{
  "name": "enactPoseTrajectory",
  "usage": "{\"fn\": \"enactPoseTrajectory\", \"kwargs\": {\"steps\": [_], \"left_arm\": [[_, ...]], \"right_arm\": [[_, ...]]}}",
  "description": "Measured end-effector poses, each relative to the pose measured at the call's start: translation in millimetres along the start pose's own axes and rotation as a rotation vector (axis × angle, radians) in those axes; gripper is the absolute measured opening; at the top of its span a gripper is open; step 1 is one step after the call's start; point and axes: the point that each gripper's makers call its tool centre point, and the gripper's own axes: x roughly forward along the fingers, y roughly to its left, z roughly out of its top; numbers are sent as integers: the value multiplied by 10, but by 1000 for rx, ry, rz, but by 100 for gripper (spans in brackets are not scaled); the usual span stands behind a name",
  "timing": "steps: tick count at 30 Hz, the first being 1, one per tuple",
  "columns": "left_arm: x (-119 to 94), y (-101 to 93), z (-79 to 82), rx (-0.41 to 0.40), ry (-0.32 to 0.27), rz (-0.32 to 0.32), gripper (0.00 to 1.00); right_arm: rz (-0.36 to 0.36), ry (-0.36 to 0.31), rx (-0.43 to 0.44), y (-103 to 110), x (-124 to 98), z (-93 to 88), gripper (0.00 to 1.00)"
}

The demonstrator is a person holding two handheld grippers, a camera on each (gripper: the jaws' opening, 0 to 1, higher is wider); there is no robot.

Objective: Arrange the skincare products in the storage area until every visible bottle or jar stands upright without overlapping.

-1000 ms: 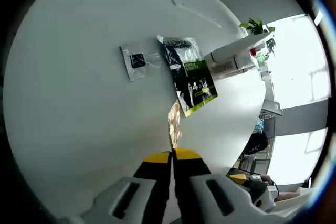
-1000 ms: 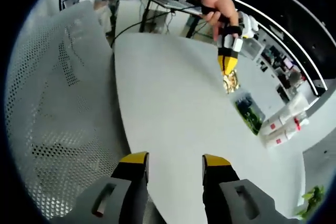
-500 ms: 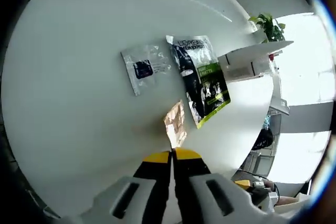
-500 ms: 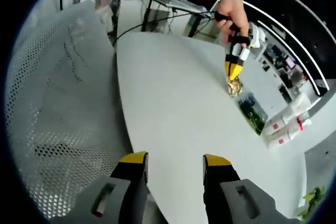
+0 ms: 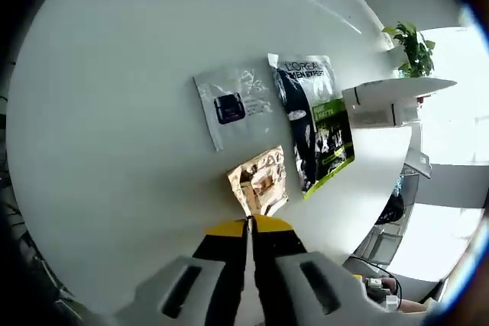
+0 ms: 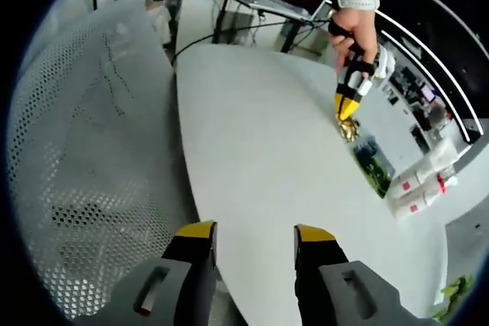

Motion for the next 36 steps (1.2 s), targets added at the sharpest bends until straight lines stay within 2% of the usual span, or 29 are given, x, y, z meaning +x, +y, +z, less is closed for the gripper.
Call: {"fn": "enactPoseTrajectory", "kwargs": {"steps": [5, 7, 11, 16, 20, 27, 34, 36], "left_arm": [[14, -49, 46, 34, -21, -17, 0], [20, -44, 38, -3, -14, -20, 0], [25, 13, 19, -20, -4, -5, 0], [15, -4, 12, -47, -8, -21, 0], [17, -21, -1, -58, -6, -32, 5], [9, 10, -27, -41, -8, -12, 5], [-108, 129, -71, -5, -46, 28, 6], [-135, 131, -113, -20, -85, 7, 5]], "right_arm": [[2, 8, 3, 3, 7, -19, 39], [3, 11, 2, 5, 5, -22, 38], [2, 13, 0, 4, 3, -25, 38], [-5, 6, 7, -11, 1, -17, 38], [-5, 6, 8, -8, 5, -18, 38], [-8, 6, 10, -13, 3, -17, 38], [-13, 6, 12, -26, -5, -17, 38], [-14, 5, 14, -27, -5, -15, 38]]}}
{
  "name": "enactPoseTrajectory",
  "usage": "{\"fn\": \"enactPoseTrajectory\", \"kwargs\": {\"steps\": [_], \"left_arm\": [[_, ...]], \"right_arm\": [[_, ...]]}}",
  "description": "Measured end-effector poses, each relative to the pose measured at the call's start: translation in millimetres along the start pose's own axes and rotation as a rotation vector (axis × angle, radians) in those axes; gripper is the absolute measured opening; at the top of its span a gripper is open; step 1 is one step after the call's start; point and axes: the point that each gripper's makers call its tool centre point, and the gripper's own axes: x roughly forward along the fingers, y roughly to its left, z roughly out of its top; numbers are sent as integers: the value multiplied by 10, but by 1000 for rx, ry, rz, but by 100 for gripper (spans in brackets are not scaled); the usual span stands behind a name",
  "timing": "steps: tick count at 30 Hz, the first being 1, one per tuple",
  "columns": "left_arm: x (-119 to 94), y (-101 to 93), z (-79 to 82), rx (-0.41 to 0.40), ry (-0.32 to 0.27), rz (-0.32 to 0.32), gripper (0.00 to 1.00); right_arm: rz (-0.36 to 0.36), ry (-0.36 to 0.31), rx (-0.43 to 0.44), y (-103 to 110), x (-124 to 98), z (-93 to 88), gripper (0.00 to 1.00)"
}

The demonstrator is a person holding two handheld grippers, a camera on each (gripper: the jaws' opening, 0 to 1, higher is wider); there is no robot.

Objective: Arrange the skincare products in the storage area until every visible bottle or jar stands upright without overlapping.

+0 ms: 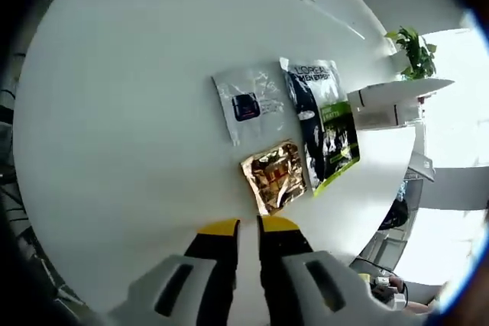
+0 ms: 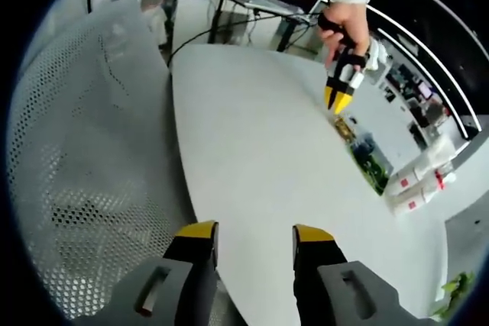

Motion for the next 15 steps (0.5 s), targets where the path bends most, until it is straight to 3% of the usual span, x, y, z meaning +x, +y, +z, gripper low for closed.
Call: {"fn": "enactPoseTrajectory", "kwargs": {"steps": [4, 6, 8, 11, 15], "left_arm": [[-58, -90, -127, 3, -129, -68, 6], [-90, -132, -266, -7, -127, -93, 7], [-165, -216, -387, 9, -184, -129, 7], [-253, -378, -532, 94, -232, -198, 5], [-403, -485, -830, 153, -305, -223, 4]], "right_arm": [[-5, -3, 3, -12, -6, 6, 38], [-4, -5, 5, -12, -5, 9, 39], [-3, -6, -1, -6, -6, 14, 39], [-4, -7, -5, -4, -7, 21, 39], [-13, -21, 0, -22, -19, 43, 40]]}}
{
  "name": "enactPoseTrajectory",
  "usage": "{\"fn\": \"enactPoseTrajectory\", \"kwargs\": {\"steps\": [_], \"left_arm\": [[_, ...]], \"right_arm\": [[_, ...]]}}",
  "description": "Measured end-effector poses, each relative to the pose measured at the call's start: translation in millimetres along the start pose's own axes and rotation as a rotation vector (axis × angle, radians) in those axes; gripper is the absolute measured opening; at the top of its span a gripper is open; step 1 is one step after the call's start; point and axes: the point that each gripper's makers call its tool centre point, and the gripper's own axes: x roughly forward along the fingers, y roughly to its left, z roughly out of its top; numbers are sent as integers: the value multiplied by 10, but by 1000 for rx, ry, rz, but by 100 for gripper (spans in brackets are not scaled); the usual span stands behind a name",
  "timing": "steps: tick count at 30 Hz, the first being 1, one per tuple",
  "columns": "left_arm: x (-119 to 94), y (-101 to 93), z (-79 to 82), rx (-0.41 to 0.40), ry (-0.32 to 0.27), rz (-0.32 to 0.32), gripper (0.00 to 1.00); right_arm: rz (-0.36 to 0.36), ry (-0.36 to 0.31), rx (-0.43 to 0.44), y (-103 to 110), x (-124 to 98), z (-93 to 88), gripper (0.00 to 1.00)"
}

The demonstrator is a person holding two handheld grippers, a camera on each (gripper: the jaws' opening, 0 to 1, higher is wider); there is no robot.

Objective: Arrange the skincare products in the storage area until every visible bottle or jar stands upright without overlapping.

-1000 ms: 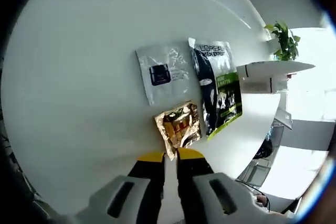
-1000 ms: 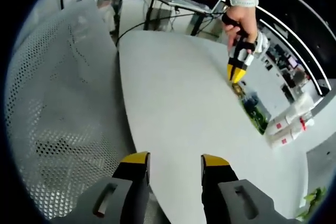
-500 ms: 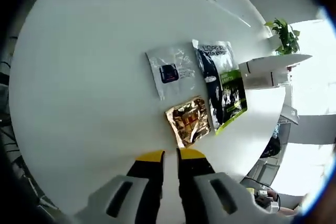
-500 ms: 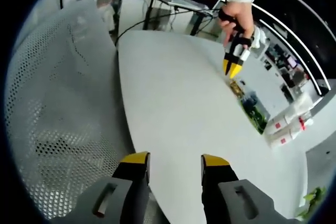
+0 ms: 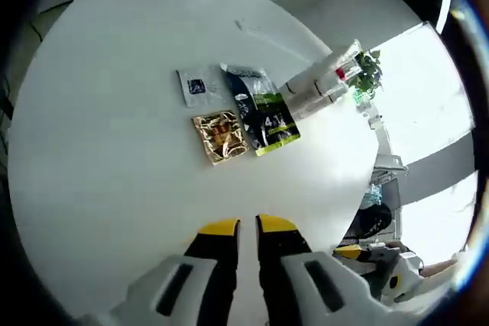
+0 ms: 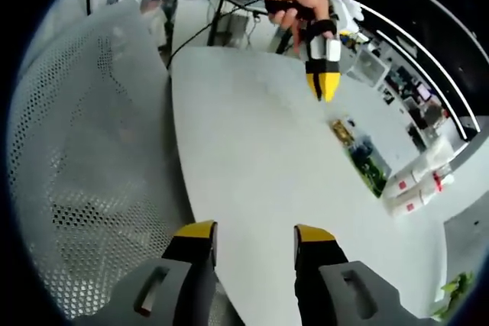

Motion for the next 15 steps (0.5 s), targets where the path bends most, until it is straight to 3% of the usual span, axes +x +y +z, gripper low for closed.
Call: {"fn": "enactPoseTrajectory", "kwargs": {"steps": [3, 4, 6, 9, 11, 13, 15], "left_arm": [[-118, -83, -159, -4, -61, -16, 5], [-157, -122, -186, 2, -117, -31, 5], [-214, -145, -272, 1, -171, -30, 4], [-284, -169, -556, 31, -206, -11, 3], [-340, -167, -602, 125, -262, 22, 4], [-417, -287, -655, 228, -329, -1, 6], [-461, -308, -731, 271, -314, 7, 9]], "right_arm": [[0, -2, 1, -1, -2, 8, 41], [0, -3, -3, 2, -4, 14, 41], [-1, -9, -4, 2, -7, 21, 41], [-4, -8, 4, -9, -16, 18, 42], [-7, -14, 14, -20, -21, 22, 43], [-7, -21, 54, -41, -30, 17, 45], [-31, -44, 88, -107, -57, 40, 48]]}}
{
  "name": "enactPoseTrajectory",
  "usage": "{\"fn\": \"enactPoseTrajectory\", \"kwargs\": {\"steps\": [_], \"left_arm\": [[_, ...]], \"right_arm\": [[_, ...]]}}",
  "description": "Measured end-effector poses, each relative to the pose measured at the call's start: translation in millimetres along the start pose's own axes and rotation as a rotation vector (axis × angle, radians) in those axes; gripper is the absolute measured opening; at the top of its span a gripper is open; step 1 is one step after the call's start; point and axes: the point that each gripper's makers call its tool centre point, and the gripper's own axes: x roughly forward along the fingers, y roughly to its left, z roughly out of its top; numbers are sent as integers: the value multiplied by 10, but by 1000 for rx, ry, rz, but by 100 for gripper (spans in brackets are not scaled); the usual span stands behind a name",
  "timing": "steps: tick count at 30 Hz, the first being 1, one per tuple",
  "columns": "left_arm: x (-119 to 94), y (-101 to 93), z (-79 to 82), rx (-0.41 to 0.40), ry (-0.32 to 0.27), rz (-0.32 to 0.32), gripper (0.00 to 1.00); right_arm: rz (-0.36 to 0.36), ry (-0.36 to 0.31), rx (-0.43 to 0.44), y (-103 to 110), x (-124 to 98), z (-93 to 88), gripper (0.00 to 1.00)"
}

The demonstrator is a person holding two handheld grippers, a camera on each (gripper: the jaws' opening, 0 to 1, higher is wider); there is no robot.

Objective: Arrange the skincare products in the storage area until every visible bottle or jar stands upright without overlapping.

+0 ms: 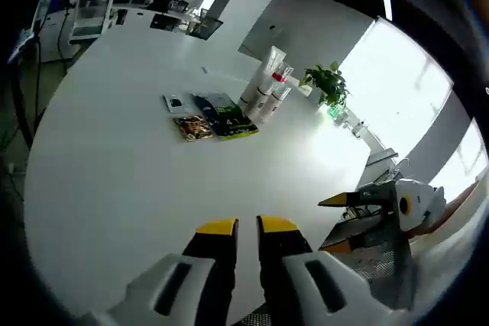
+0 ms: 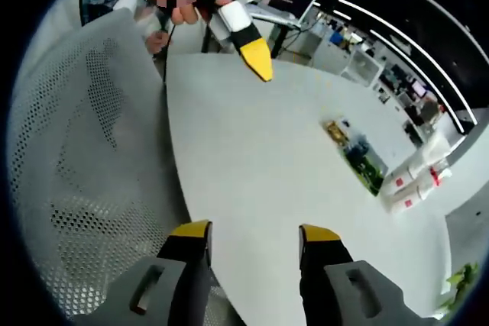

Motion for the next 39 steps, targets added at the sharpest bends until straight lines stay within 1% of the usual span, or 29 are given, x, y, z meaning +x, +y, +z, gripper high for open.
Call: {"fn": "enactPoseTrajectory", "kwargs": {"steps": [2, 4, 6, 8, 9, 11, 12, 13, 14, 15, 16, 17, 19, 20, 21, 23, 24, 25, 26, 27, 29, 31, 32, 33, 34, 35, 36, 37, 39], "left_arm": [[-74, -2, -17, 56, -6, 23, 9], [-147, 4, -25, 149, -18, 52, 9], [-195, -6, -39, 191, -29, 68, 10], [-254, -53, -63, 238, -49, 70, 11], [-287, -71, -71, 279, -61, 75, 13], [-335, -26, -98, 327, -63, 92, 18], [-357, -11, -122, 346, -65, 116, 22], [-371, -8, -147, 347, -63, 130, 25], [-392, 4, -181, 323, -51, 162, 29], [-399, -36, -186, 332, -59, 157, 34], [-414, -63, -147, 370, -85, 157, 37], [-429, -76, -87, 405, -125, 181, 39], [-448, -19, -38, 362, -143, 243, 45], [-450, -12, -3, 356, -157, 261, 48], [-442, -41, 28, 366, -171, 257, 53], [-415, -71, 68, 401, -181, 270, 61], [-391, -103, 112, 418, -208, 265, 65], [-400, -100, 178, 463, -243, 291, 69], [-408, -97, 232, 505, -278, 311, 73], [-380, -97, 185, 511, -265, 310, 78], [-339, -19, 79, 460, -214, 315, 83], [-306, 39, -7, 396, -172, 312, 87], [-290, 60, -26, 388, -160, 313, 89], [-274, 77, -30, 390, -157, 315, 92], [-260, 63, -38, 386, -160, 307, 94], [-224, -27, -11, 358, -198, 260, 97], [-223, -25, 2, 362, -206, 260, 98], [-233, -3, -3, 365, -200, 272, 98], [-266, 78, 22, 360, -213, 320, 98]], "right_arm": [[3, -17, 8, 2, -18, 31, 47], [7, -27, 7, 20, -14, 52, 48], [8, -37, 9, 22, -14, 69, 49], [-2, -54, 41, -21, -37, 91, 51], [-15, -78, 76, -64, -57, 124, 52], [-34, -118, 123, -126, -99, 188, 56], [-49, -159, 132, -169, -140, 252, 56], [-44, -172, 135, -171, -156, 276, 57], [-44, -185, 156, -174, -175, 306, 58], [-37, -196, 152, -162, -176, 329, 59], [-27, -207, 154, -146, -170, 352, 60], [-20, -203, 160, -130, -161, 353, 61], [4, -212, 163, -84, -154, 377, 62], [23, -224, 179, -53, -150, 405, 63], [30, -236, 183, -47, -152, 426, 64], [46, -249, 210, -43, -161, 460, 67], [51, -260, 226, -52, -172, 484, 68], [57, -291, 263, -77, -190, 530, 68], [60, -292, 276, -90, -197, 530, 70], [53, -301, 331, -162, -228, 538, 72], [14, -330, 404, -344, -318, 539, 76], [-23, -329, 450, -477, -378, 487, 81], [-42, -323, 434, -523, -386, 451, 83], [-70, -307, 425, -583, -395, 396, 85], [-70, -305, 427, -605, -389, 356, 87], [-76, -320, 430, -643, -384, 329, 88], [-79, -324, 432, -660, -369, 305, 90], [-78, -328, 437, -671, -335, 267, 91], [-79, -329, 437, -665, -299, 247, 95]]}}
